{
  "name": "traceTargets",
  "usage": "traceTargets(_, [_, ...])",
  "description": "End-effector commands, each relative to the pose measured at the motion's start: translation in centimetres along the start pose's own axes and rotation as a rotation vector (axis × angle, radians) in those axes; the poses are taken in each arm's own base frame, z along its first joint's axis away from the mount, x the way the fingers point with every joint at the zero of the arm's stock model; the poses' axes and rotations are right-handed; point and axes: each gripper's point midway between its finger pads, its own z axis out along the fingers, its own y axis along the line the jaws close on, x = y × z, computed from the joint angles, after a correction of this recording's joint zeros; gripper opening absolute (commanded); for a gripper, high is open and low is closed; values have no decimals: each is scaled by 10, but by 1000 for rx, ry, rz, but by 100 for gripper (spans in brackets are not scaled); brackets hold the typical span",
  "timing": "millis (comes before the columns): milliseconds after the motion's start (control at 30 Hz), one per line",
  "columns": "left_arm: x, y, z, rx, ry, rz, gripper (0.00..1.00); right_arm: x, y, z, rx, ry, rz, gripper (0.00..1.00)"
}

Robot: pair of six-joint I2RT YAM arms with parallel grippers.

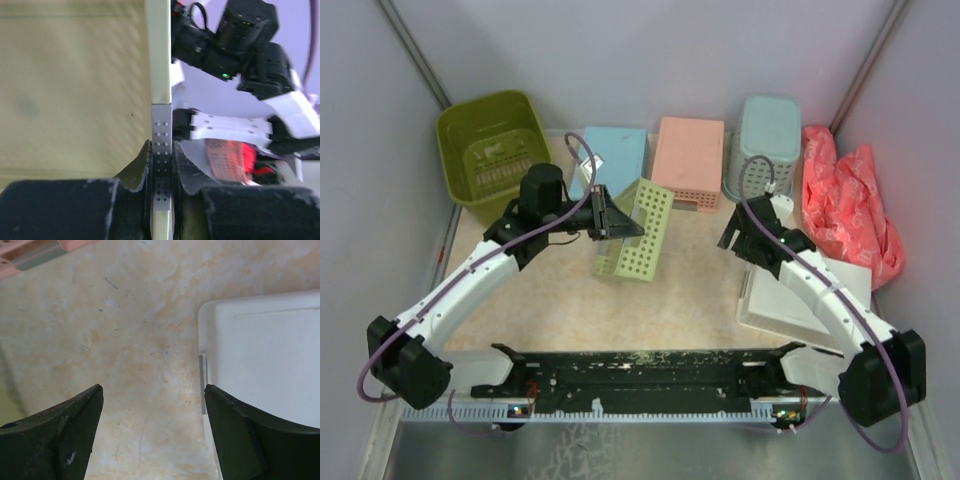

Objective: Turn the large container upside down

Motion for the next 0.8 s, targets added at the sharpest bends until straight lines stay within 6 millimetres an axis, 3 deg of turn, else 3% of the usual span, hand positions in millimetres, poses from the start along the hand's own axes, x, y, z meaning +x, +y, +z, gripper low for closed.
traceTargets(0, [-7,-72,-8,378,18,21,0,-55,36,-54,-228,-179,44,82])
traceTargets(100, [-8,-97,-19,554,0,-9,0,-80,37,-82,-278,-286,93,83])
traceTargets(233, [-5,-101,-21,687,13,-94,0,-101,29,-104,-281,-380,126,83])
traceTargets(433, [6,-96,-13,860,63,-277,0,-99,28,-105,-285,-377,132,83])
traceTargets(533, [11,-87,-5,904,95,-356,0,-90,29,-98,-286,-346,135,83])
traceTargets(733, [27,-47,19,835,101,-463,0,-86,29,-94,-277,-328,123,83])
traceTargets(767, [30,-40,23,820,99,-474,5,-86,29,-93,-276,-329,120,83])
